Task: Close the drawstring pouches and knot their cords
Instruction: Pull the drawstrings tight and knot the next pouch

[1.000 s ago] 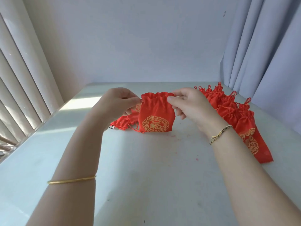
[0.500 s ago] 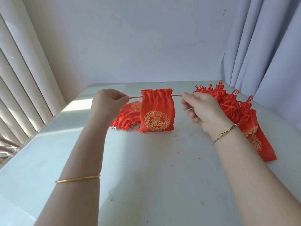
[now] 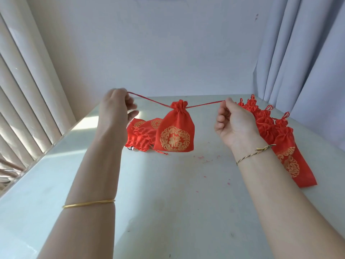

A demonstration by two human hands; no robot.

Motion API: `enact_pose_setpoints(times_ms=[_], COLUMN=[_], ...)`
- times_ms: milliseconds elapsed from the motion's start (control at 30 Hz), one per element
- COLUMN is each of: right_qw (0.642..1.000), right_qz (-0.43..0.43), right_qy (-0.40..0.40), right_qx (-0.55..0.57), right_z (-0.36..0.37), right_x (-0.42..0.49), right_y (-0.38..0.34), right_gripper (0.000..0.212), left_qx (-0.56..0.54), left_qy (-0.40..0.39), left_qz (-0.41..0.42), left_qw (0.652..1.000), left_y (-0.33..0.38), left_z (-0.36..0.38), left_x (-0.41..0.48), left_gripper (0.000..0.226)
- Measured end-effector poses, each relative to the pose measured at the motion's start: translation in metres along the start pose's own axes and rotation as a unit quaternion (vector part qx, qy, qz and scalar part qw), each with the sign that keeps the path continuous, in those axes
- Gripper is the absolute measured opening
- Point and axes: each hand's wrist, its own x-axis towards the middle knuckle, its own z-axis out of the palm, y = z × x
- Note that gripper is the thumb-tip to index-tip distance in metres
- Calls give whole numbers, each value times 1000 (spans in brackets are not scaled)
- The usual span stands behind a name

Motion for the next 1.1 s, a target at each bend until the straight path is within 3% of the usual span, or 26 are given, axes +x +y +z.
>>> enact_pose_setpoints(times_ms=[67,133,333,500,600,700,833,933,1100], right_qw=[998,991,938,897,902,914,883,870,882], right_qz=[-25,-59,-174,-235,-227,-184,-125,-148,-181], right_qy=[-33,-75,-173,-205,-204,-185,-244,-263,-223], right_qx=[-44,-97,-244,-315,-307,-310,-382,-389,-374], right_z=[7,14,31,35,36,31,26,27,27], right_x=[-9,-19,-46,-54,-54,-48,-46,-48,-45], right_y=[-6,-13,-24,-25,-23,-26,-22,-16,-19], right_gripper=[30,30,30,31,31,27,23,12,12], left_qx=[-100,-110,25,159,182,173,153,139,115], left_qy=[-104,-198,-306,-330,-307,-279,-284,-300,-301], left_qz=[-30,-28,34,80,113,121,119,123,127], left_qw=[989,974,951,927,927,937,939,936,938], left_y=[9,15,16,13,13,12,14,16,20], left_z=[1,6,23,26,28,27,25,24,24], left_x=[-5,-13,-31,-35,-36,-33,-33,-34,-37], left_gripper=[28,30,8,14,6,11,13,12,13])
